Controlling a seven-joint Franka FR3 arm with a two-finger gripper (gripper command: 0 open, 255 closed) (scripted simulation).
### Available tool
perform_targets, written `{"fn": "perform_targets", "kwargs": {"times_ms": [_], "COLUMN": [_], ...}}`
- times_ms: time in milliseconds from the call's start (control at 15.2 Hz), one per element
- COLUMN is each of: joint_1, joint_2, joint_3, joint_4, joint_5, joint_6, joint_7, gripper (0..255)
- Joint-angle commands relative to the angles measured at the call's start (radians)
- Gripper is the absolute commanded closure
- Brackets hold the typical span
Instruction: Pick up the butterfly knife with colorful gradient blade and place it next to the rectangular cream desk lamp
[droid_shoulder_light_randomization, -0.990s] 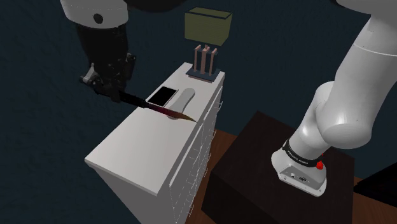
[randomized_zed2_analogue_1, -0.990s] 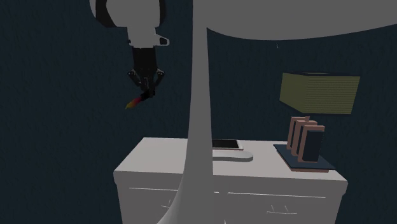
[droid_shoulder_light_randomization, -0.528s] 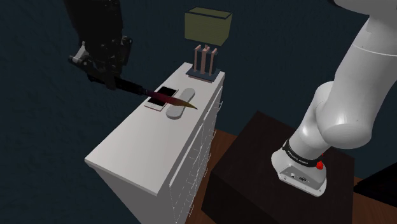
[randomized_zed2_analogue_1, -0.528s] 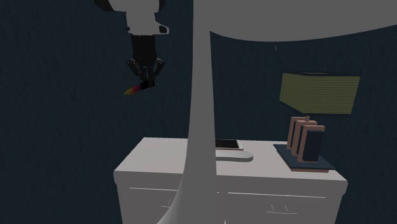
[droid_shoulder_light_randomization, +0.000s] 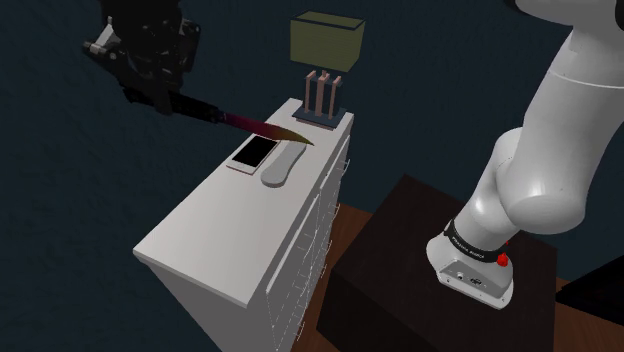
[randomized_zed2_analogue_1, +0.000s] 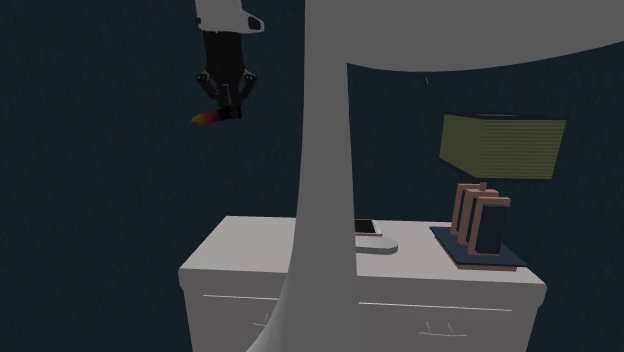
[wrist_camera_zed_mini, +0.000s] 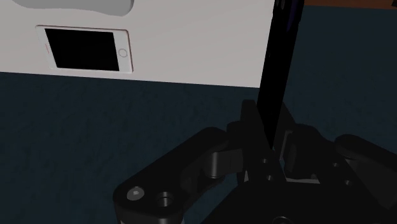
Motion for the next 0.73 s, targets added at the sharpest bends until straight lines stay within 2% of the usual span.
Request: {"fn": "perform_targets", "kwargs": {"times_ms": [0, 660], "joint_1": [0.006, 0.057], "joint_2": [0.014, 0.105], "joint_3": [0.001, 0.010], "joint_4": [0.044, 0.301], "joint_5": [-0.008, -0.064], "joint_6": [-0.032, -0.212], "joint_7": [0.001, 0.016], "gripper": [255, 255]}}
